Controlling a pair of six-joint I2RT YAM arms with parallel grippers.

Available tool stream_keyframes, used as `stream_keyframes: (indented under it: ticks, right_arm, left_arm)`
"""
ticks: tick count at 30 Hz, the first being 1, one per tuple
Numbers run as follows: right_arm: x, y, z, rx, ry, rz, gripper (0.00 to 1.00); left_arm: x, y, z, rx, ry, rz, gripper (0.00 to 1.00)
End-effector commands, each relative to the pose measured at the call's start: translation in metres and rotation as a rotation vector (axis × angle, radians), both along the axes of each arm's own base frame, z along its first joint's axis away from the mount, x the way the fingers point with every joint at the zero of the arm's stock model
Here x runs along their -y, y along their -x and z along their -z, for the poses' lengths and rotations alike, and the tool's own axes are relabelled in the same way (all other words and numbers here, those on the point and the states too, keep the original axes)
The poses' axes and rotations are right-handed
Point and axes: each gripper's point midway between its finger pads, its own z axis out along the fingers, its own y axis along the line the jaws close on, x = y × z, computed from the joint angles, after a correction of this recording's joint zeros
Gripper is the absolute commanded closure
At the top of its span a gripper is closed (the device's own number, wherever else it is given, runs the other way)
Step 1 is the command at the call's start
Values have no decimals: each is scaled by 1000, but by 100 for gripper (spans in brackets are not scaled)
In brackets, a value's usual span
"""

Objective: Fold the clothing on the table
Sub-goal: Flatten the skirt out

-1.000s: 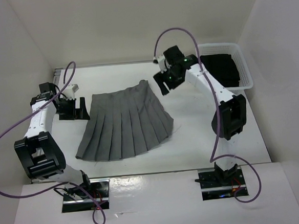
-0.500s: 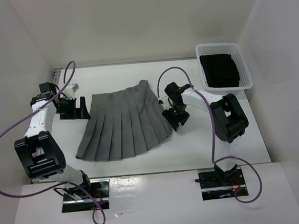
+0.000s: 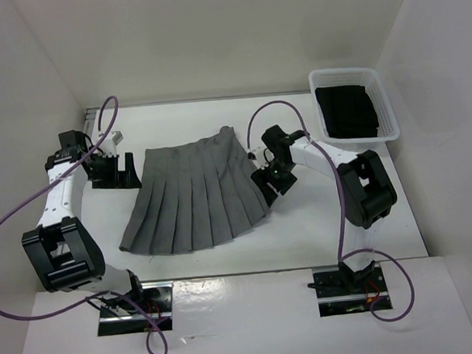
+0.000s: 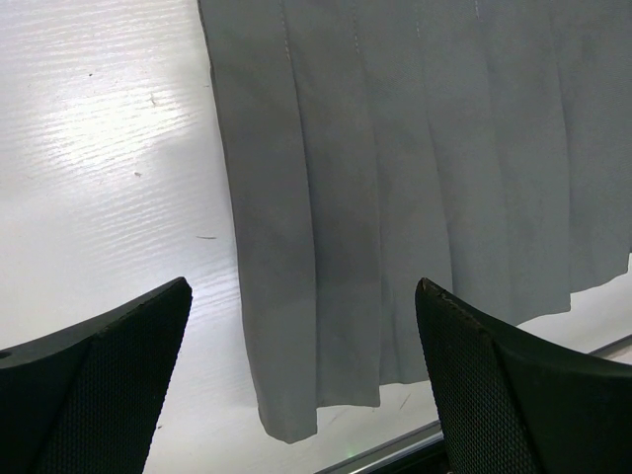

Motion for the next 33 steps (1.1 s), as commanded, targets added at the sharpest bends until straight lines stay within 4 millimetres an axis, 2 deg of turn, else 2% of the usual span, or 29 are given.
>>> stream_keyframes:
  ticks: [1,9,14,17,18,20,21,24,25,26,29,31,33]
  right_arm:
    - [-16,-14,-24,70,-107,-14,27]
    - [-23,-5,-3,0,-143,-34,25]
    - [-31,-9,6,-9,-173,-51,25]
    - [-32,-6,15,-30,-175,-60,32]
    - [-32,-8,19,-32,-175,-60,40]
    - [-33,-5,25,-47,-178,-60,49]
    - [-32,-4,29,-56,-172,-68,61]
    - [-31,-5,30,-52,-164,-66,84]
    - [-31,-10,28,-37,-159,-65,97]
    - [-29,-10,22,-23,-151,-64,100]
    - [-25,-30,-19,97,-126,-45,100]
    - [-20,-42,-58,201,-116,-33,100]
    - [-21,-47,-114,302,-150,-31,100]
  left_arm:
    - [3,5,-7,22,4,10,0]
    - [5,10,-6,19,9,3,0]
    - [5,10,-6,19,9,3,0]
    - [4,12,-8,16,1,-1,0]
    - [4,13,-10,25,-2,-1,0]
    - [3,15,-7,14,-7,-5,0]
    - [3,15,-7,14,-7,-5,0]
    - [3,15,-7,14,-7,-5,0]
    - [3,15,-7,14,-7,-5,0]
    - [3,15,-7,14,-7,-5,0]
    - [3,13,-10,24,-11,-5,0]
    - [1,13,-12,21,-18,-9,0]
    - [0,13,-11,19,-26,-13,0]
